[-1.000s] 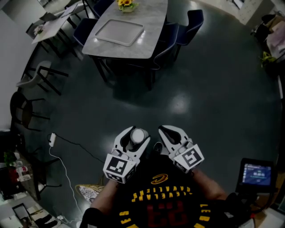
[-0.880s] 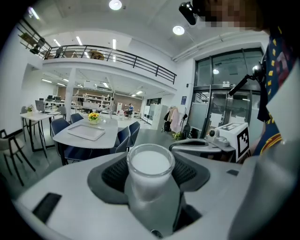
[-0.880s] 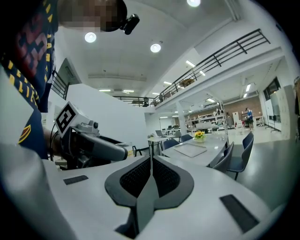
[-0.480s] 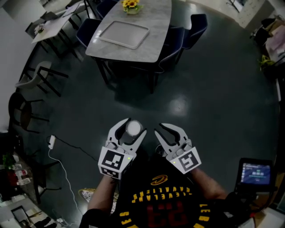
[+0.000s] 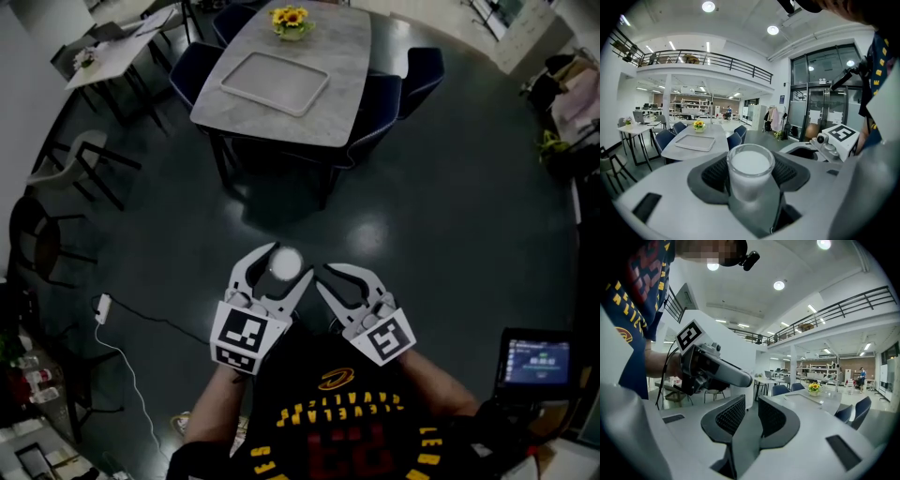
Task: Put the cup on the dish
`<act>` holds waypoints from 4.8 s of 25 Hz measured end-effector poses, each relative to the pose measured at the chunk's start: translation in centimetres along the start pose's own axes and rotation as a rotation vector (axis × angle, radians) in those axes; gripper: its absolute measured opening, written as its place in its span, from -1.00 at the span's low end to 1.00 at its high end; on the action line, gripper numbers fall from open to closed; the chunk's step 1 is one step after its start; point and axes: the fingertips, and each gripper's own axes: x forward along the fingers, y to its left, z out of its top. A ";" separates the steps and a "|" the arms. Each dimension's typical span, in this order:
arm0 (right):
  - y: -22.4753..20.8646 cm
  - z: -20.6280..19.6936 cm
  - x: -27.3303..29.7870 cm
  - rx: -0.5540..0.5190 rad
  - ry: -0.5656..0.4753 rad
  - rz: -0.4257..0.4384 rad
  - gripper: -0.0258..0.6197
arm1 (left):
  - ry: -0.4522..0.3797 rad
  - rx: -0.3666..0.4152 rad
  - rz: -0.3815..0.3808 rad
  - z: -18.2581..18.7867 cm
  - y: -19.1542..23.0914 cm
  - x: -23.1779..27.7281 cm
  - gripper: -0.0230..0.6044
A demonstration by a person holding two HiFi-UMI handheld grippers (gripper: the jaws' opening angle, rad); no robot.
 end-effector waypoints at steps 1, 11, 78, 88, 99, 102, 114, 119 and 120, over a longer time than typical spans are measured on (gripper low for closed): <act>0.2 0.2 0.8 -0.011 0.004 0.008 -0.70 | -0.004 0.001 0.002 0.2 0.6 -0.3 -0.07; 1.9 -0.3 7.1 -0.007 0.050 0.060 -0.24 | -0.012 -0.031 0.009 -0.1 5.2 -1.4 -0.07; -23.7 1.9 34.6 0.093 -0.045 0.120 -0.24 | 0.019 -0.032 0.014 10.5 30.8 22.0 -0.06; -23.5 3.2 39.8 0.146 -0.066 0.019 -0.24 | -0.014 0.041 -0.059 11.2 35.6 21.0 -0.06; -24.1 4.0 42.3 0.118 -0.056 -0.006 -0.24 | -0.043 0.068 -0.074 12.0 38.0 21.0 -0.07; -24.5 4.1 43.0 0.113 -0.056 -0.007 -0.24 | -0.039 0.072 -0.077 12.2 38.8 21.3 -0.07; -28.7 3.1 45.6 0.119 -0.053 -0.030 -0.24 | -0.008 0.086 -0.091 12.8 41.4 25.5 -0.07; -31.5 2.3 47.1 0.135 -0.040 -0.029 -0.24 | 0.014 0.084 -0.099 13.2 43.1 28.4 -0.07; -32.2 2.1 47.4 0.132 -0.038 -0.027 -0.24 | 0.017 0.083 -0.101 13.3 43.4 29.1 -0.07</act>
